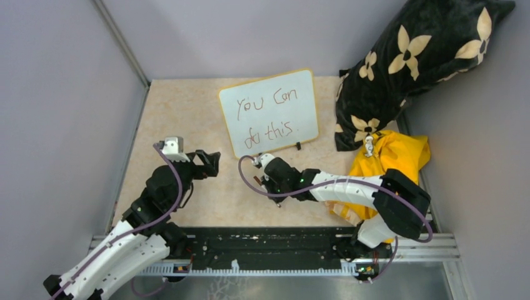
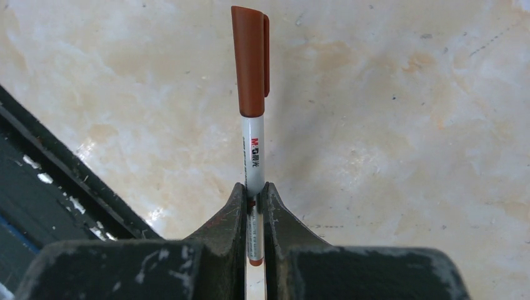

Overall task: Write a sentence on the whiteboard
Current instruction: Place the whiteboard marker at the center of the board.

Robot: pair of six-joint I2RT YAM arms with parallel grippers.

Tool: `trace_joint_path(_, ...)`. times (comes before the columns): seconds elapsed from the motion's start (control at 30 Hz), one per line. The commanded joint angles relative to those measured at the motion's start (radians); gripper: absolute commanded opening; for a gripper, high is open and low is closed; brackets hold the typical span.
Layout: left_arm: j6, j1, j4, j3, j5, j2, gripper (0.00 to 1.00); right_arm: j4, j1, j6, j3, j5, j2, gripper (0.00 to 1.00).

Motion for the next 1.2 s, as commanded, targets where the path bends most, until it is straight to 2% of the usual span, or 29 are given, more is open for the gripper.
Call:
trace_joint_path(0.0, 0.036, 0.001, 0.06, -0.009, -0.028, -0.033, 0.99, 0.022, -0.036, 0.013, 0.021, 0.004, 0.024, 0.0)
trace_joint_path(0.3, 0.053, 0.001, 0.054, 0.013, 0.011, 0.02, 0.99, -0.056, -0.09, 0.055, 0.084, -0.01, 0.136, 0.0)
trace_joint_path(0.8, 0.058, 0.001, 0.042, 0.014, -0.002, 0.003, 0.99, -0.067, -0.096, 0.064, 0.079, 0.03, 0.191, 0.0)
trace_joint_path(0.93, 0.056, 0.001, 0.041, 0.015, -0.001, 0.003, 0.99, -0.055, -0.096, 0.074, 0.067, 0.033, 0.19, 0.12)
trace_joint_path(1.17, 0.055, 0.001, 0.038, 0.013, -0.003, 0.004, 0.99, -0.034, -0.096, 0.087, 0.049, 0.04, 0.189, 0.17)
